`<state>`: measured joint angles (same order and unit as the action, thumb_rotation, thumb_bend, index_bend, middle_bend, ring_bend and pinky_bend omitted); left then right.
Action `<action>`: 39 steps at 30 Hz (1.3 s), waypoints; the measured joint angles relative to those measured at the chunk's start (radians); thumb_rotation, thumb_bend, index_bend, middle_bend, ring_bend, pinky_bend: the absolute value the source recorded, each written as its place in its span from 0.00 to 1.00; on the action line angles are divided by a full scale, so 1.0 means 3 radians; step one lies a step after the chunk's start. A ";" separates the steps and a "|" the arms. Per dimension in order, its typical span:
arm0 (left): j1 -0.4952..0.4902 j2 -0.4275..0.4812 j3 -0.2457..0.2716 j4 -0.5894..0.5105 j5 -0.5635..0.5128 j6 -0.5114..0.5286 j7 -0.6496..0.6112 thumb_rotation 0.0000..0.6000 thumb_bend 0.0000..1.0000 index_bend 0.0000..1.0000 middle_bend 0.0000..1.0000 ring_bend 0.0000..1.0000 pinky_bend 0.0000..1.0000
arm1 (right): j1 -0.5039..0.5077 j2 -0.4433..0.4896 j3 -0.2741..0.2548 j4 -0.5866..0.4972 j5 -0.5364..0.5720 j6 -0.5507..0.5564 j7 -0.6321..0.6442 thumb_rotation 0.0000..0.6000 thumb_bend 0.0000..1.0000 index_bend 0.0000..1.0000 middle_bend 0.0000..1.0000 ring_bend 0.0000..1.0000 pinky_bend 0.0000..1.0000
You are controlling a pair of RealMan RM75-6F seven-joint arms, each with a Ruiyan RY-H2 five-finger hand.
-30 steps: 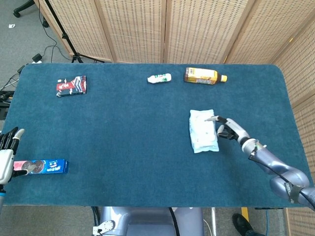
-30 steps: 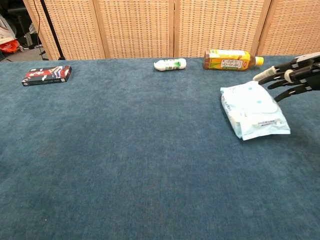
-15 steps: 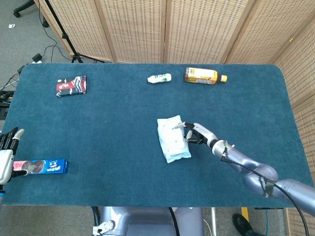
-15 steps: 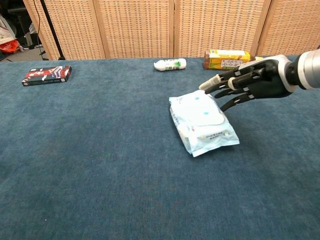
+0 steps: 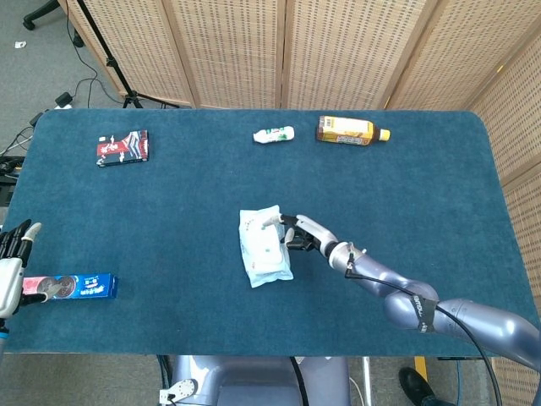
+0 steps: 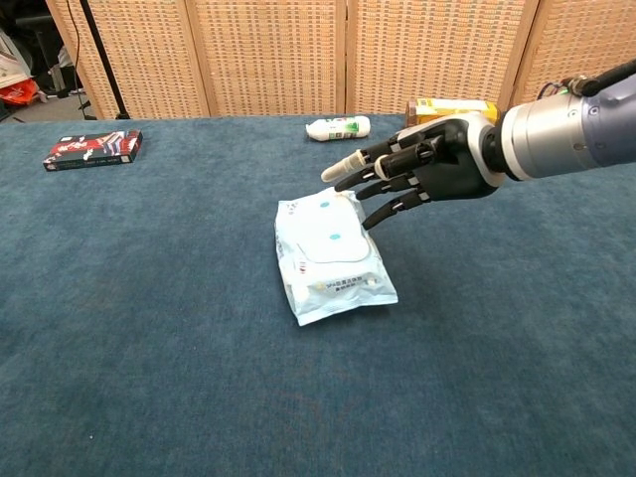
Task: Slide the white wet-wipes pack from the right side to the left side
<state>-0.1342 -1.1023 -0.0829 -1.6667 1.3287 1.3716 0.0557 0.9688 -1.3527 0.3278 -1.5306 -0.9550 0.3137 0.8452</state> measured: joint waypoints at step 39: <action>-0.0032 0.0022 0.0019 0.0027 0.0291 0.0084 -0.0157 1.00 0.00 0.00 0.00 0.00 0.00 | 0.0266 0.0042 -0.0076 -0.0615 0.0284 0.1327 -0.1248 1.00 0.25 0.11 0.02 0.00 0.12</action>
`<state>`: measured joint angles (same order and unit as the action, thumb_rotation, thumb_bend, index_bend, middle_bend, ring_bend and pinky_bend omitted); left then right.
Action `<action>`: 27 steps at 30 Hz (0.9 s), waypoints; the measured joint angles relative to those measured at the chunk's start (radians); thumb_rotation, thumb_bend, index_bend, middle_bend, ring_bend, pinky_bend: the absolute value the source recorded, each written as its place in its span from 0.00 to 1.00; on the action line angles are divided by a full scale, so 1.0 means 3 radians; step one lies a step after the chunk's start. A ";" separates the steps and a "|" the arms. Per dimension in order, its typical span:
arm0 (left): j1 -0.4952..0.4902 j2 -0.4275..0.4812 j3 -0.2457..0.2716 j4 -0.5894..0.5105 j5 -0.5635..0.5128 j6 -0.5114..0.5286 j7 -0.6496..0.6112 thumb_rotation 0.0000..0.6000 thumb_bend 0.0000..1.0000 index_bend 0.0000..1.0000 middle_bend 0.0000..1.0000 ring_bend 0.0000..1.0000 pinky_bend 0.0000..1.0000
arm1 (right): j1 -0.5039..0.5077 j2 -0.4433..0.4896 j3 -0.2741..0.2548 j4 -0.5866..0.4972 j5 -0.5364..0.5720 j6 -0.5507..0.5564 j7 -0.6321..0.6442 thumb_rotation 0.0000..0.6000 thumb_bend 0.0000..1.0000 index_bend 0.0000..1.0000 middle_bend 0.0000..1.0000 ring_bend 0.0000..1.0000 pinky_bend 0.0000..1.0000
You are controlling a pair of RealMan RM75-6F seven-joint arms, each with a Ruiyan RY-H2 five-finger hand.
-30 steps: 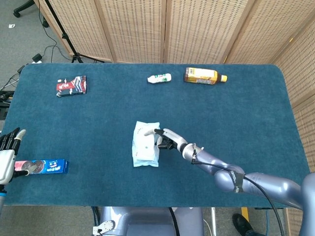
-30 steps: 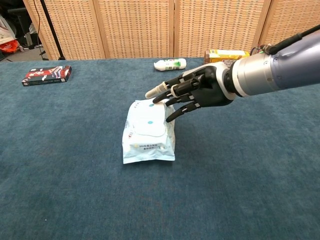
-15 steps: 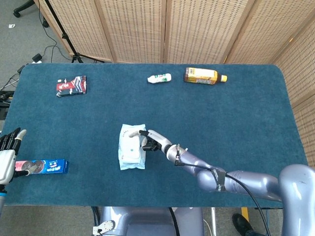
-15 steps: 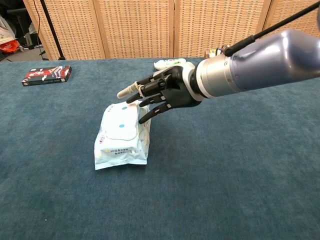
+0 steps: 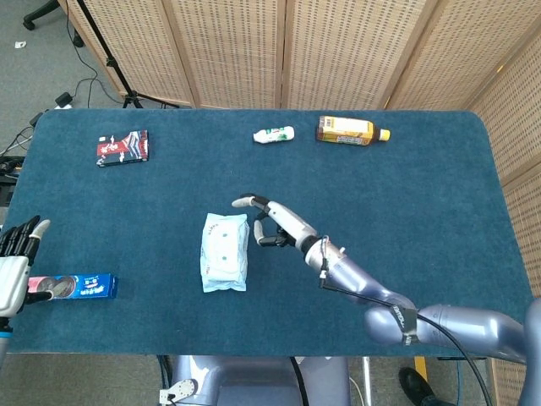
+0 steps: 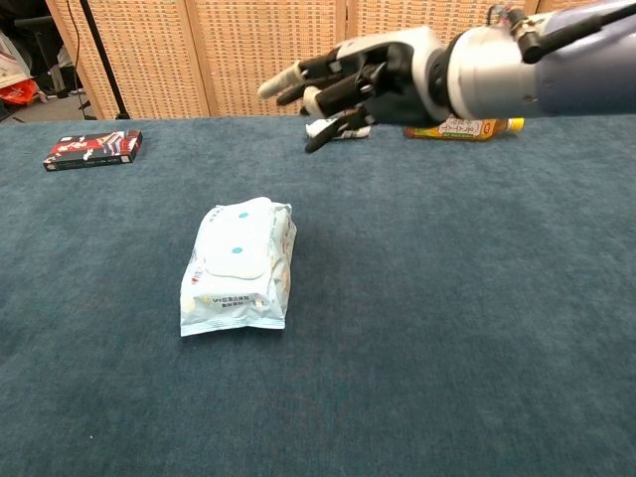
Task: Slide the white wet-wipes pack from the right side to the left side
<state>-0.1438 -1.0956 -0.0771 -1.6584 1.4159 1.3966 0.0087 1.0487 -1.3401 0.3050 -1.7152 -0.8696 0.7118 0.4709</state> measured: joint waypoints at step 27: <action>-0.1444 0.0234 -0.0217 -0.0166 0.1402 -0.0938 0.0500 1.00 0.00 0.07 0.00 0.00 0.00 | -0.2416 0.0227 -0.0646 0.1173 -0.1331 0.3262 -0.1288 1.00 0.05 0.10 0.00 0.00 0.01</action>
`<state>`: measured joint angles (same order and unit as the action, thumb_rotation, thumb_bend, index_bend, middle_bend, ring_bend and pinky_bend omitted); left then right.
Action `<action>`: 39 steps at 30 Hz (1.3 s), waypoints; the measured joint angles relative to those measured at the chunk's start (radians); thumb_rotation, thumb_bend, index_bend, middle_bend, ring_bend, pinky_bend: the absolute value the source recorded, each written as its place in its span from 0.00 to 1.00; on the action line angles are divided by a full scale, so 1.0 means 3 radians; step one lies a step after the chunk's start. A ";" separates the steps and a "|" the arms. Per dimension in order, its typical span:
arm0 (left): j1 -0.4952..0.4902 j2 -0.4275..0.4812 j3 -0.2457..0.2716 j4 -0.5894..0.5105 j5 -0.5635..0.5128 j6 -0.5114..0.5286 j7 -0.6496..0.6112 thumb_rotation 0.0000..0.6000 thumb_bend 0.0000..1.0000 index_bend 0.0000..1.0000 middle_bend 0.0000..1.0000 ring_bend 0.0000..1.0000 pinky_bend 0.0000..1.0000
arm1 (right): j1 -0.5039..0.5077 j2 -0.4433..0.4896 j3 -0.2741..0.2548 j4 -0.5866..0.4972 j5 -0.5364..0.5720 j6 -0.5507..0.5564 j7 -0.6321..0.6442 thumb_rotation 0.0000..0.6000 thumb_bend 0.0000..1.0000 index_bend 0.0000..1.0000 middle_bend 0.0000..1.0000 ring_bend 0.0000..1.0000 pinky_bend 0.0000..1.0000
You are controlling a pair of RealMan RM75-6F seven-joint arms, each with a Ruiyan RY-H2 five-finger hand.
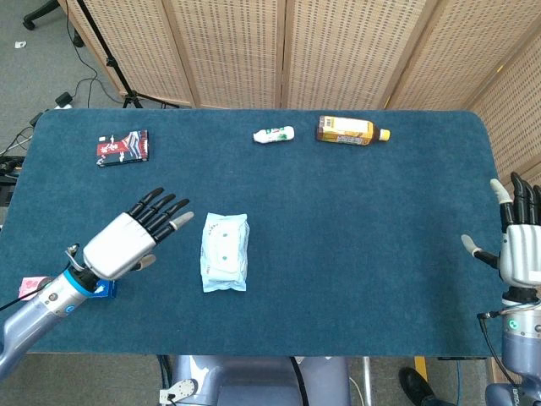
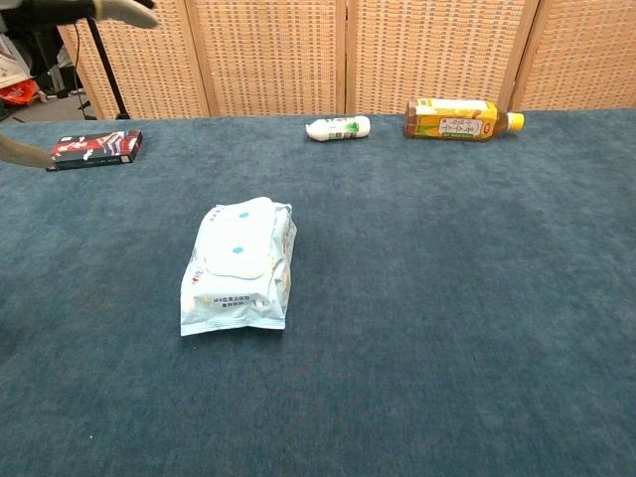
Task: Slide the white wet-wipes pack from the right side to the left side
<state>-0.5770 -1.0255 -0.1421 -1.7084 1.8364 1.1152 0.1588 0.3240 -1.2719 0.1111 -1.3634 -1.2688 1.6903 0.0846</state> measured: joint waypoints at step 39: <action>-0.1266 -0.1273 0.0184 0.0590 -0.0735 -0.1794 0.1157 1.00 0.26 0.61 0.31 0.21 0.24 | -0.0465 0.0092 0.0312 -0.0208 -0.0235 -0.0146 0.0188 1.00 0.00 0.10 0.00 0.00 0.00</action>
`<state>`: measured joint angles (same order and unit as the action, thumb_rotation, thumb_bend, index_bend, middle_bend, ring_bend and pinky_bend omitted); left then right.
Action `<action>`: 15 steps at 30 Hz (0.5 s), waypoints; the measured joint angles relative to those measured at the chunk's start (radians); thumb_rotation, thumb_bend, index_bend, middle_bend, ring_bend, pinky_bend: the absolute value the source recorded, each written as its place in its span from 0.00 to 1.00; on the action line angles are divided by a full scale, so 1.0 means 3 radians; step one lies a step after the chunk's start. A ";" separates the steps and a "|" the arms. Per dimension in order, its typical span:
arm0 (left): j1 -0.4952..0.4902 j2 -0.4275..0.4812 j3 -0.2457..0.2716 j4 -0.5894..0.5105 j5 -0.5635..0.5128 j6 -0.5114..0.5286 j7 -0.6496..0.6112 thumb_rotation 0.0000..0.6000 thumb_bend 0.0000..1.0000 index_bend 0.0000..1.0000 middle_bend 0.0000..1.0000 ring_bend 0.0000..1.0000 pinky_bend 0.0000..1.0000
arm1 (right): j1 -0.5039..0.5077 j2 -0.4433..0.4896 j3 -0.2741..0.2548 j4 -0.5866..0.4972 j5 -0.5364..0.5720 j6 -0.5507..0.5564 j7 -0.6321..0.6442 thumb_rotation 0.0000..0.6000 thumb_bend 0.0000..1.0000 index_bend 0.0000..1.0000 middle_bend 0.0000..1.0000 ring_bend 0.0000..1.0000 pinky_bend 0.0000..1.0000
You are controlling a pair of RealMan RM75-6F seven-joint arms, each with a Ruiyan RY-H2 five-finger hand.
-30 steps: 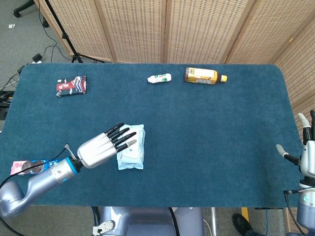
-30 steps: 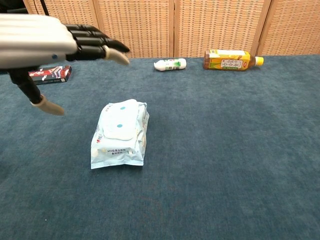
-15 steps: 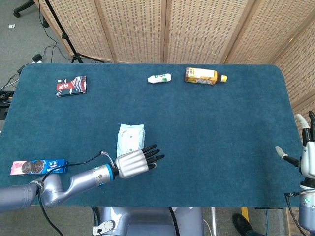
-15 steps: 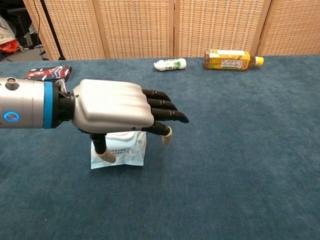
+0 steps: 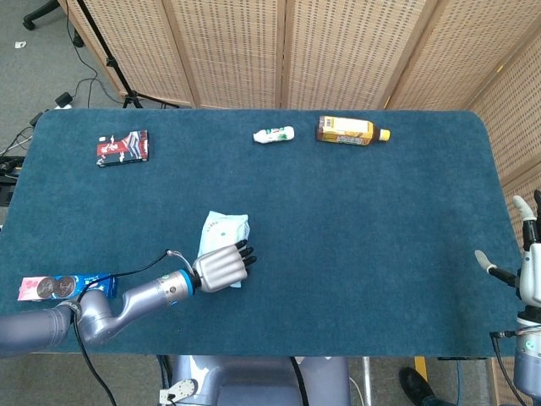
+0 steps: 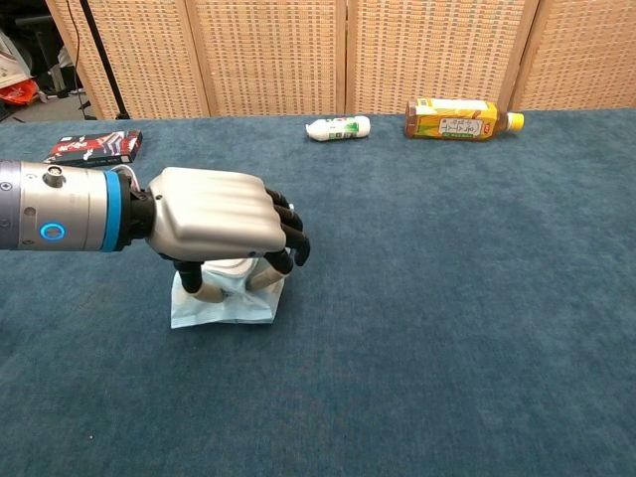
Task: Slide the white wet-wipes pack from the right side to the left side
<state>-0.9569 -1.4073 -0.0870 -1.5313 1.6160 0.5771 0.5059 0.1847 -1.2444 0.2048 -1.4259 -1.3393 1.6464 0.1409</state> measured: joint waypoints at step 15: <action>0.0187 0.0279 0.0246 0.0372 -0.0049 0.0341 -0.0382 1.00 0.27 0.64 0.33 0.23 0.25 | -0.0030 -0.0018 0.0046 -0.0053 -0.0063 -0.0073 -0.0072 1.00 0.00 0.10 0.00 0.00 0.00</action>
<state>-0.9007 -1.3236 -0.0132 -1.4197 1.6014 0.6793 0.3913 0.1757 -1.2499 0.2186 -1.4417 -1.3581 1.6244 0.1193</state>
